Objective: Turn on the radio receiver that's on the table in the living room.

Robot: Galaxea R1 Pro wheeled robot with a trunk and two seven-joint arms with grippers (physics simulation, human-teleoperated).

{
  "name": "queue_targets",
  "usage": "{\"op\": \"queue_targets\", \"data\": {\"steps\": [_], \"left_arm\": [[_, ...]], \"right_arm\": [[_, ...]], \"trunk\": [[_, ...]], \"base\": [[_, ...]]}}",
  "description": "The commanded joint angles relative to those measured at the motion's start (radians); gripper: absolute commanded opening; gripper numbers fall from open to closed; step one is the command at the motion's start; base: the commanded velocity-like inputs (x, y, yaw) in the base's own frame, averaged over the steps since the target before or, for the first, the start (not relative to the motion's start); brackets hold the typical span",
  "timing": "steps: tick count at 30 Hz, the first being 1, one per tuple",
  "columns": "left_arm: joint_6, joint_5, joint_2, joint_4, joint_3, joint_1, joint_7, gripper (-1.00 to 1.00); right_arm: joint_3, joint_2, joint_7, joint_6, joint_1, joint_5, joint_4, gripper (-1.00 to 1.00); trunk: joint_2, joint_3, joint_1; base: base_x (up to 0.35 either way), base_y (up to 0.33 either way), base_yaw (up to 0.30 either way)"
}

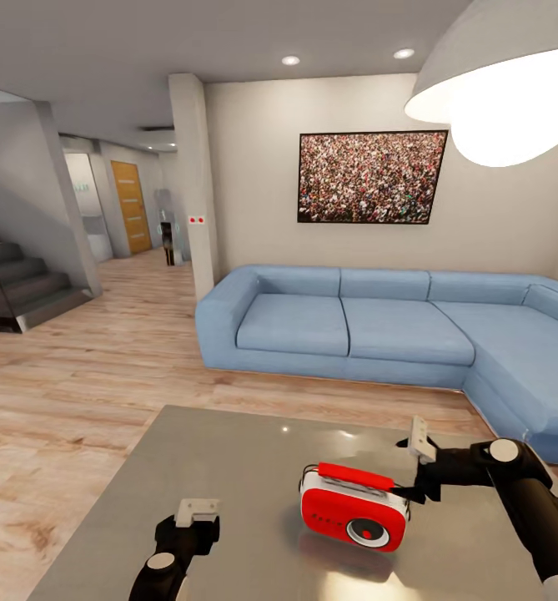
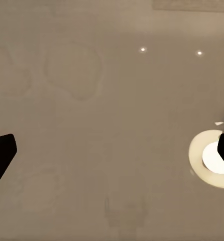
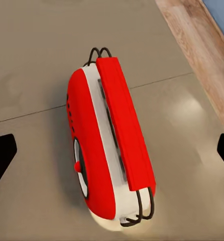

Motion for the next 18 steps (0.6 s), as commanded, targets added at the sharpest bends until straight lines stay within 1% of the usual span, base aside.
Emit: {"op": "queue_targets", "data": {"steps": [1, 18], "left_arm": [[0.0, 0.0, 0.0, 0.0, 0.0, 0.0, 0.0, 1.0], [-0.001, 0.0, -0.001, 0.011, -0.001, 0.0, -0.001, 1.0]], "right_arm": [[0.0, 0.0, 0.0, 0.0, 0.0, 0.001, 0.0, 1.0], [0.004, 0.003, 0.001, 0.005, 0.0, 0.0, 0.002, 1.0]], "trunk": [[0.0, 0.0, 0.0], [0.0, 0.0, 0.0]], "base": [[0.0, 0.0, 0.0], [0.0, 0.0, 0.0]]}}
